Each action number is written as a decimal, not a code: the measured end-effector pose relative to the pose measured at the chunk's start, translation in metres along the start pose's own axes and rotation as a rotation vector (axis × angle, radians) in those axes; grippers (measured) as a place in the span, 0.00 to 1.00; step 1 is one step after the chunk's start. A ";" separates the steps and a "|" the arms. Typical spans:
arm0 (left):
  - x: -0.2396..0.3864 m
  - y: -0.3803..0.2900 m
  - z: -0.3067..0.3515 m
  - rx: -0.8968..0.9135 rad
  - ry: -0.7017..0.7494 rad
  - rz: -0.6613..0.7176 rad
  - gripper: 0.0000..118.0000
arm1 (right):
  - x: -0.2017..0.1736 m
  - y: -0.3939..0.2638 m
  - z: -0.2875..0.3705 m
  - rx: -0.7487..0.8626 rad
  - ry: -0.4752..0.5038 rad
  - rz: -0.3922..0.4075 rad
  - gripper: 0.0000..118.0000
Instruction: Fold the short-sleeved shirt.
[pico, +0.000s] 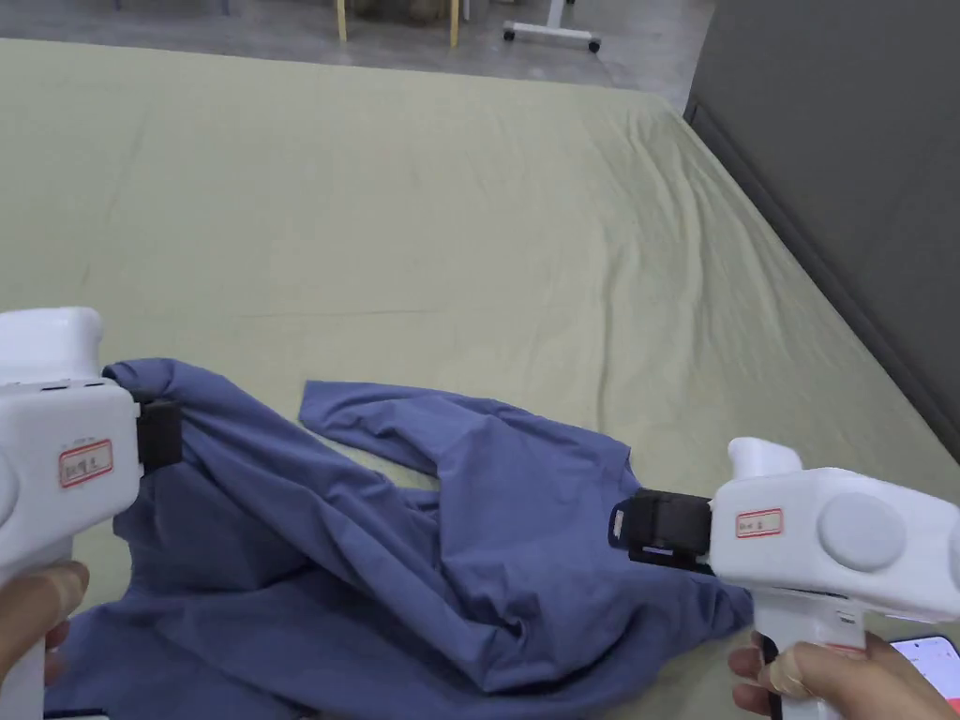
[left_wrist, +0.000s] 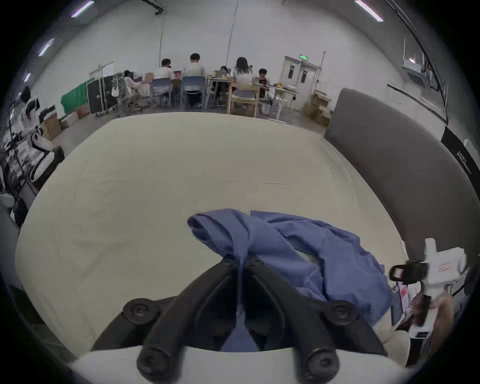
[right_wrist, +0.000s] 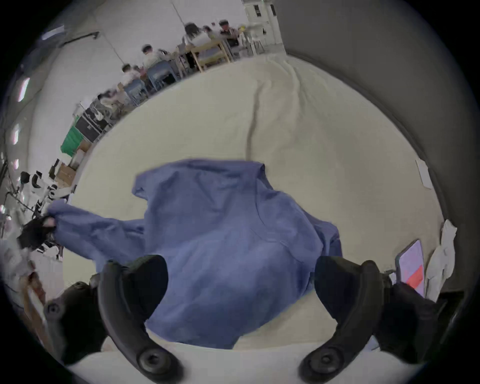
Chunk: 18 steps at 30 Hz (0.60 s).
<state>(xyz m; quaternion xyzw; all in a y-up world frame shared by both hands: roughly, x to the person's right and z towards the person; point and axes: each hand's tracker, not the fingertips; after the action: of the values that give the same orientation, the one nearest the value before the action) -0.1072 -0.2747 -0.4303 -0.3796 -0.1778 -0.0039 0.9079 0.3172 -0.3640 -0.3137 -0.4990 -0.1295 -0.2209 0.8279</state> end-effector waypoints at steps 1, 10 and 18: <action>-0.001 -0.002 0.006 0.002 0.001 0.006 0.00 | 0.007 -0.018 -0.011 -0.017 -0.016 0.000 0.99; -0.014 -0.019 0.022 -0.004 0.048 0.065 0.00 | -0.005 -0.037 -0.011 -0.010 -0.053 0.035 0.20; -0.042 0.024 0.055 0.171 0.097 0.251 0.00 | -0.046 -0.010 0.115 0.408 -0.019 0.220 0.17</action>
<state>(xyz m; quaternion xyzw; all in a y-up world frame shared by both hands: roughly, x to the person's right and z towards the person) -0.1608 -0.2251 -0.4252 -0.3197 -0.0847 0.1067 0.9377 0.2731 -0.2554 -0.2723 -0.3346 -0.1243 -0.0938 0.9294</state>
